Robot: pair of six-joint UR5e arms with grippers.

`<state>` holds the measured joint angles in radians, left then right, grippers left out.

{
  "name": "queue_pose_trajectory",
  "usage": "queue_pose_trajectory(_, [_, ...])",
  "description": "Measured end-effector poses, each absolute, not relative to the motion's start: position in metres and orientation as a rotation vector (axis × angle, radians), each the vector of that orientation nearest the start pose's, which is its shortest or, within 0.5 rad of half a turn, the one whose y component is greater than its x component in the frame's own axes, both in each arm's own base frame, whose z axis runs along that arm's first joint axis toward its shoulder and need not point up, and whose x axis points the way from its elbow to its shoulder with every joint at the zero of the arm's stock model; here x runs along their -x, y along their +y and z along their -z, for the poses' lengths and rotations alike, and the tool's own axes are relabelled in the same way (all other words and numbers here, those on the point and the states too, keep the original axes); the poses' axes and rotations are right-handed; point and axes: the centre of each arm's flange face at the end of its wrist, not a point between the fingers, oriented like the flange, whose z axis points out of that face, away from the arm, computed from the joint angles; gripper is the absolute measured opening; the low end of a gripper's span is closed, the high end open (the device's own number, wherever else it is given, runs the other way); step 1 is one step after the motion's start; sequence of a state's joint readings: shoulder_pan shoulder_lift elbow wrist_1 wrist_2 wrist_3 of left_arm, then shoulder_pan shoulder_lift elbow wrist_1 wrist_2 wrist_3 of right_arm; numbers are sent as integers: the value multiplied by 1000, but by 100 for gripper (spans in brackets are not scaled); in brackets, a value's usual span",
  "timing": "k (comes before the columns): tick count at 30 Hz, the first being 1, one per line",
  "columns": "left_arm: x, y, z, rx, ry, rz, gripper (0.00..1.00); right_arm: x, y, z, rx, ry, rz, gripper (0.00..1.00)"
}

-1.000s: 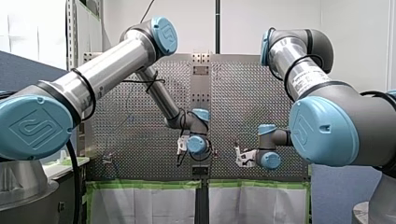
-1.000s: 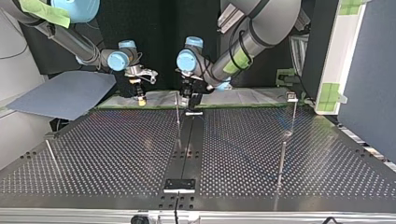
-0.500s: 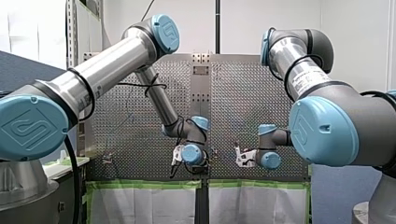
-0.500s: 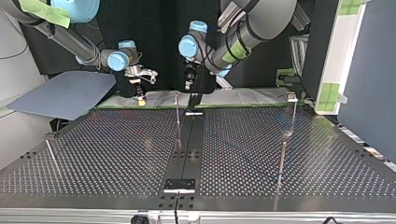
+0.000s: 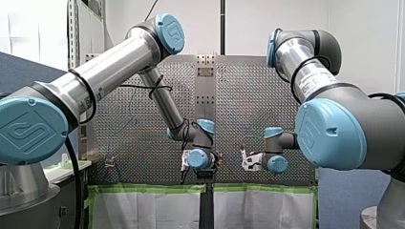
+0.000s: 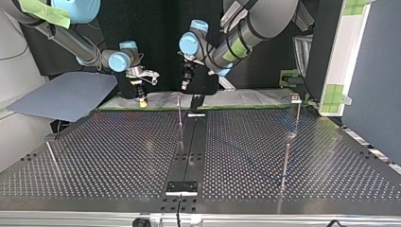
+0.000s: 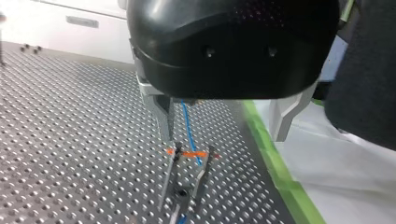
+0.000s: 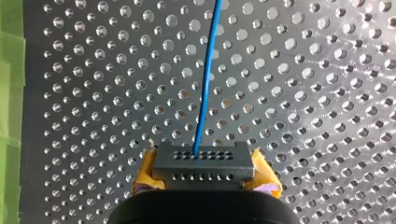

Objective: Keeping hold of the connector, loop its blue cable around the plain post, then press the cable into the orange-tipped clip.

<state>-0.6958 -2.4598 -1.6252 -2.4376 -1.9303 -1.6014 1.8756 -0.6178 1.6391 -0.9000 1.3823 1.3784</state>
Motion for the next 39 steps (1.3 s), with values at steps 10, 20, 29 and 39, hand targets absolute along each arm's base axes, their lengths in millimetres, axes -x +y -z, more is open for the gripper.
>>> queue_pose_trajectory(10, [-419, -480, 5, -331, 1752, 217, 100, -336, -561, 37, -1715, -829, -1380, 0])
queue_pose_trajectory(20, [-420, -480, 5, -325, 1749, 215, 100, -336, -561, 37, -1717, -828, -1382, 0])
queue_pose_trajectory(29, [-420, -480, 5, -321, 1752, 216, 100, -337, -560, 38, -1725, -831, -1379, 0])
queue_pose_trajectory(39, [-420, -480, 5, -317, 1753, 219, 100, -337, -560, 38, -1725, -830, -1380, 0])
